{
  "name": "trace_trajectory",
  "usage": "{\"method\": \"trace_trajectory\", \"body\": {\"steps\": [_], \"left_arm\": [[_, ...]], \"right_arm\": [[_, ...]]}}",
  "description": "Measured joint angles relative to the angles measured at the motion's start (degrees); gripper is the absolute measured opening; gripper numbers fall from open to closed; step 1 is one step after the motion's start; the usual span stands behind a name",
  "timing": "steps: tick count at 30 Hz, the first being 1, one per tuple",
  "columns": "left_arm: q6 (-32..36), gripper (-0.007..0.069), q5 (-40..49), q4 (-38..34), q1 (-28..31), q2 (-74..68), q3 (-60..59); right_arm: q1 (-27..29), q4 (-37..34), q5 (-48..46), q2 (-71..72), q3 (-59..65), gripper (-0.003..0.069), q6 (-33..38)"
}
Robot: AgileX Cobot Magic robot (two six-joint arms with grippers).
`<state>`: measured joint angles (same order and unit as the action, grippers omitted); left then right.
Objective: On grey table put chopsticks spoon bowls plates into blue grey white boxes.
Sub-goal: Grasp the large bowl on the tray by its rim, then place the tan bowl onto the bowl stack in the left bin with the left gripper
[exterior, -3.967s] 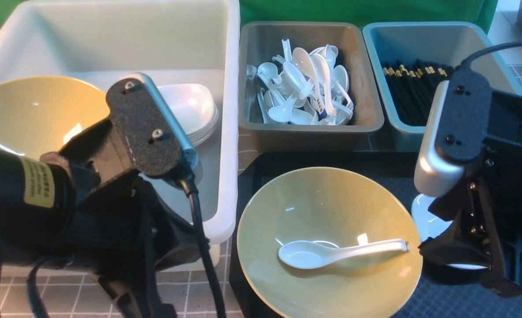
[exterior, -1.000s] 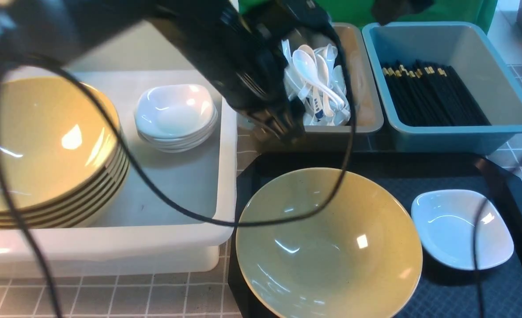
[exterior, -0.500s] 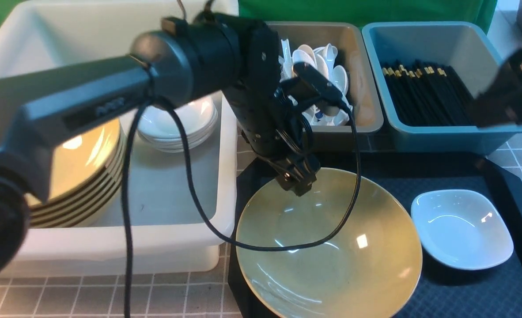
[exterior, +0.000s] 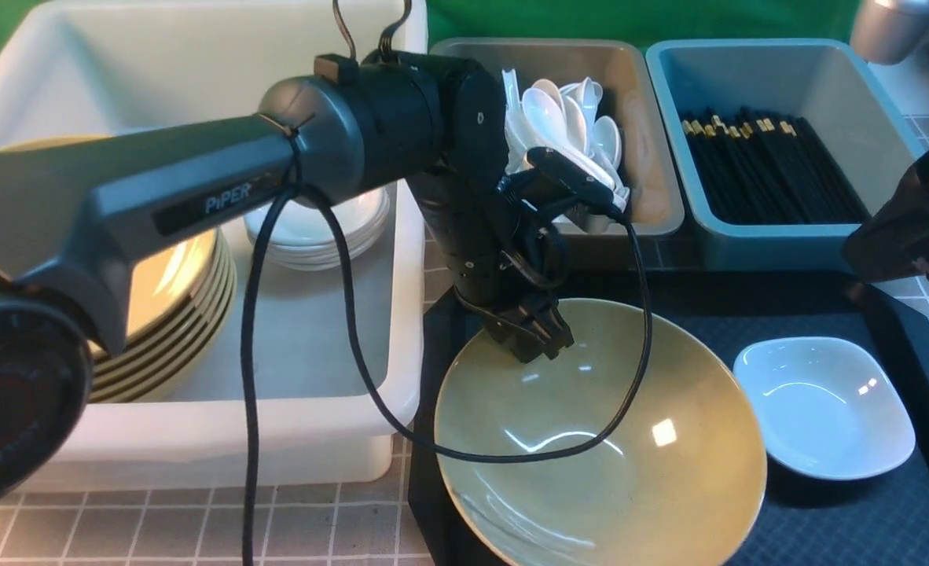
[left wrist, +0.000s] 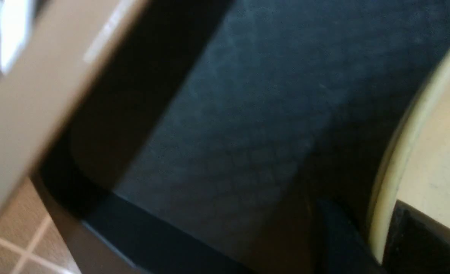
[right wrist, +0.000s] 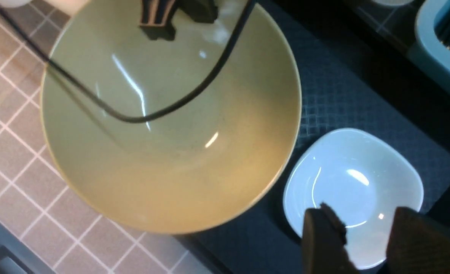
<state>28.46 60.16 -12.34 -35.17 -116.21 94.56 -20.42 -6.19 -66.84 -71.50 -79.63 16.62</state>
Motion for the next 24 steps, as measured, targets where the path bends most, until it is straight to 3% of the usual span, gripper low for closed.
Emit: {"method": "trace_trajectory", "body": {"steps": [3,7,12,15,20,21,22,24], "left_arm": [[-0.1,0.0026,1.7,-0.7,-0.1,3.4,-0.1],[0.2,0.0011,2.0,-0.9,1.2,12.2,-0.2],[0.3,0.0008,4.1,-6.7,9.6,23.6,-0.2],[0.3,0.0008,6.9,-9.6,18.3,29.2,-0.3],[1.2,0.0008,7.2,-14.9,40.7,37.1,-5.5],[1.3,0.0008,7.2,-15.1,41.7,37.1,-5.8],[2.5,0.0008,6.8,-16.9,50.3,39.5,-9.3],[3.3,0.0008,6.1,-19.0,59.2,40.4,-13.9]], "right_arm": [[0.0,-2.1,0.0,0.0,0.0,0.0207,2.8],[0.0,-9.4,0.3,0.0,0.0,0.0070,9.3],[-0.1,-15.3,3.0,0.0,0.0,0.0000,14.4],[-1.2,-15.9,4.0,0.0,-0.1,0.0000,15.0],[-3.7,-16.4,4.3,0.0,-1.9,0.0000,15.9],[-3.8,-16.5,4.3,0.0,-2.1,0.0000,16.0],[-4.2,-16.5,4.6,0.0,-2.3,0.0000,16.0],[-4.4,-16.6,5.1,0.0,-2.3,0.0000,16.2]]}}
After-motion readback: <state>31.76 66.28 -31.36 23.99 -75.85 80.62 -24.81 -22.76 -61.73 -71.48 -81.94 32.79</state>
